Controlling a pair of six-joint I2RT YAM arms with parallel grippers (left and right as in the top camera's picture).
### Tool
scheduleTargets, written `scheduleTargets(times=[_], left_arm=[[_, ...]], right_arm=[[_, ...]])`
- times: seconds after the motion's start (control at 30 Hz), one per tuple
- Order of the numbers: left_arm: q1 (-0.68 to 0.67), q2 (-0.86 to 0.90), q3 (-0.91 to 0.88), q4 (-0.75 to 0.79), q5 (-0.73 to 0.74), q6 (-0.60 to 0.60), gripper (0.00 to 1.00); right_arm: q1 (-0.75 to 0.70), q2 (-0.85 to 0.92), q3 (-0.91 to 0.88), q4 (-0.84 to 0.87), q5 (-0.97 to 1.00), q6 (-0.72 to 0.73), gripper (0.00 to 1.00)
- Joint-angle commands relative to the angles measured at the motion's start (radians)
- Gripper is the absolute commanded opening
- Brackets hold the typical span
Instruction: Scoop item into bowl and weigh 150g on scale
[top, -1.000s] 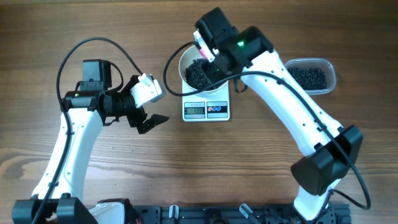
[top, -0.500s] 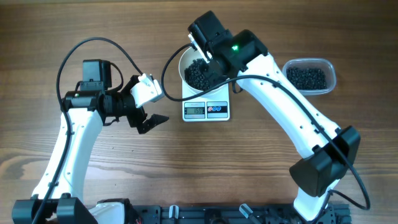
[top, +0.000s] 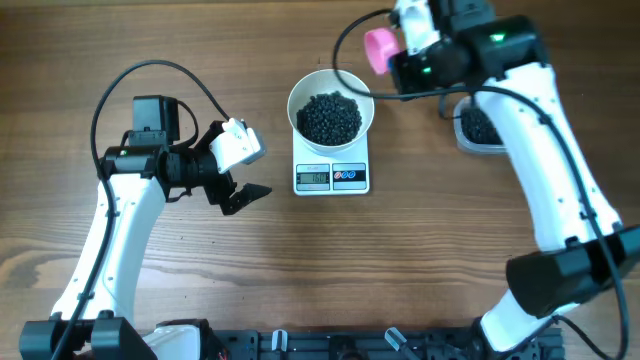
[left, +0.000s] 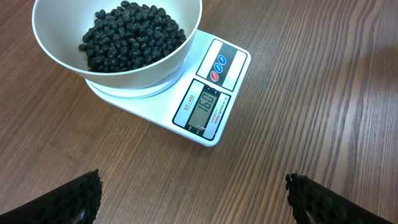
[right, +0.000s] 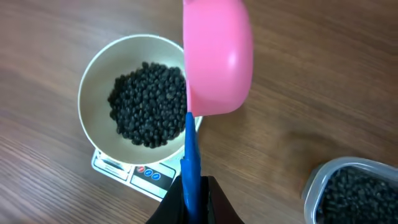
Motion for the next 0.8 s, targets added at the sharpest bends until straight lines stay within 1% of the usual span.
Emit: scheduleTargets(times=[0.0,0.1,0.2,0.3,0.37,0.47,0.53,0.6,0.7,0.77], left_arm=[[0.003,0.004,0.006,0.000,0.005,-0.006,1.00],[0.003,0.004,0.006,0.000,0.005,-0.006,1.00],[0.003,0.004,0.006,0.000,0.005,-0.006,1.00],[0.003,0.004,0.006,0.000,0.005,-0.006,1.00],[0.003,0.004,0.006,0.000,0.005,-0.006,1.00],[0.003,0.004,0.006,0.000,0.005,-0.006,1.00],[0.003,0.004,0.006,0.000,0.005,-0.006,1.00],[0.003,0.004,0.006,0.000,0.005,-0.006,1.00],[0.003,0.004,0.006,0.000,0.005,-0.006,1.00],[0.003,0.004,0.006,0.000,0.005,-0.006,1.00]], right_arm=[[-0.029,-0.025,0.024,0.003,-0.113,-0.006,0.04],[-0.027,-0.013,0.019,0.019,-0.142,-0.008,0.04],[-0.027,-0.001,0.014,0.020,-0.159,-0.040,0.04],[-0.023,0.019,0.014,0.020,-0.157,-0.119,0.04],[-0.020,0.036,0.014,0.020,-0.151,-0.137,0.04],[-0.011,0.056,0.014,0.034,-0.180,-0.090,0.05],[0.006,0.071,0.014,0.106,-0.180,-0.022,0.04],[0.021,0.082,0.014,0.144,-0.180,0.034,0.04],[0.031,0.104,0.014,0.157,-0.169,0.062,0.04],[0.031,0.116,0.014,0.157,-0.158,0.155,0.04]])
